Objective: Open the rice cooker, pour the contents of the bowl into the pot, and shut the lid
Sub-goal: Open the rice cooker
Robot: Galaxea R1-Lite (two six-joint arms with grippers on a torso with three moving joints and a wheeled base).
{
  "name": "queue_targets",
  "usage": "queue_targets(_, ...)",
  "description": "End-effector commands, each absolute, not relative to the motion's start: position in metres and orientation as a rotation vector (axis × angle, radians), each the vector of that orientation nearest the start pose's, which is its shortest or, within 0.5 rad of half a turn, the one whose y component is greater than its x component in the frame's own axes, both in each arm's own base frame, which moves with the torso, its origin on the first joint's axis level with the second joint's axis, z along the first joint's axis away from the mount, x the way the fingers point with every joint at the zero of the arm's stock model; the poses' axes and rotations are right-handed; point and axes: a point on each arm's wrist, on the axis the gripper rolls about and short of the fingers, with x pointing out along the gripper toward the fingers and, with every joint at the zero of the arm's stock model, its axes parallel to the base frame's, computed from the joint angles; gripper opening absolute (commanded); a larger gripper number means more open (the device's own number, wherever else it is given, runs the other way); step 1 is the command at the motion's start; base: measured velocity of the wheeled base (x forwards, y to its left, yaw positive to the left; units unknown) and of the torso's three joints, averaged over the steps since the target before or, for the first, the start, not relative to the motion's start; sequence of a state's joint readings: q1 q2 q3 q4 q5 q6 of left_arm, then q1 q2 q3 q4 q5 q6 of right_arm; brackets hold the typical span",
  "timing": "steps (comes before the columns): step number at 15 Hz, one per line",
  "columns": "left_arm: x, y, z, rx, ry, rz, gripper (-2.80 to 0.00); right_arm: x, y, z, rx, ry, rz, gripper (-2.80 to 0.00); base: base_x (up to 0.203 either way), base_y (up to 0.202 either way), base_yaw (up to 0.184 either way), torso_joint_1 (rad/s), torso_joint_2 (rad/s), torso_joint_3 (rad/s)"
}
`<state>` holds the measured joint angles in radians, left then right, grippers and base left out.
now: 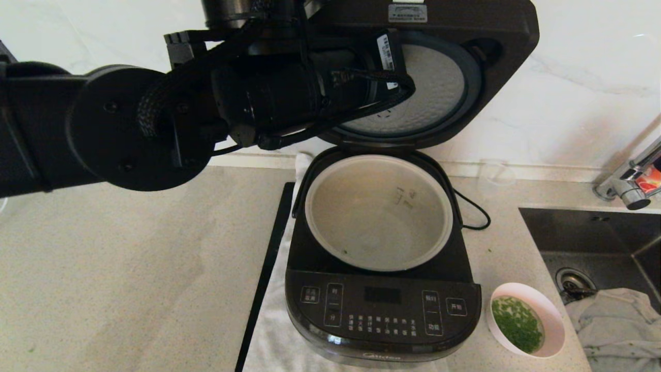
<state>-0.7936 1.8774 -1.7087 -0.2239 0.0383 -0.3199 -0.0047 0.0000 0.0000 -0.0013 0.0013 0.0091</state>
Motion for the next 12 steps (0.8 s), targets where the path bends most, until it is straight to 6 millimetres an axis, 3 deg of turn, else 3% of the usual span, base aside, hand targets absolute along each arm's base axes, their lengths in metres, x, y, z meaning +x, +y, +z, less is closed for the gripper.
queue_targets(1, 0.276, -0.274, 0.329, -0.308, 0.048, -0.746, -2.8, -0.023, 0.0, 0.076, 0.009, 0.0, -0.003, -2.8, 0.0, 0.0, 0.0, 0.0, 0.0, 0.0)
queue_targets(4, 0.284, -0.275, 0.332, -0.299, 0.014, -0.736, -2.8, -0.023, 0.0, 0.076, 0.009, 0.0, -0.003, -2.8, 0.0, 0.0, 0.0, 0.0, 0.0, 0.0)
queue_targets(12, 0.301, -0.287, 0.317, -0.233, -0.003, -0.68, -2.8, -0.023, 0.0, 0.076, 0.009, 0.0, -0.003, -2.8, 0.0, 0.0, 0.0, 0.0, 0.0, 0.0)
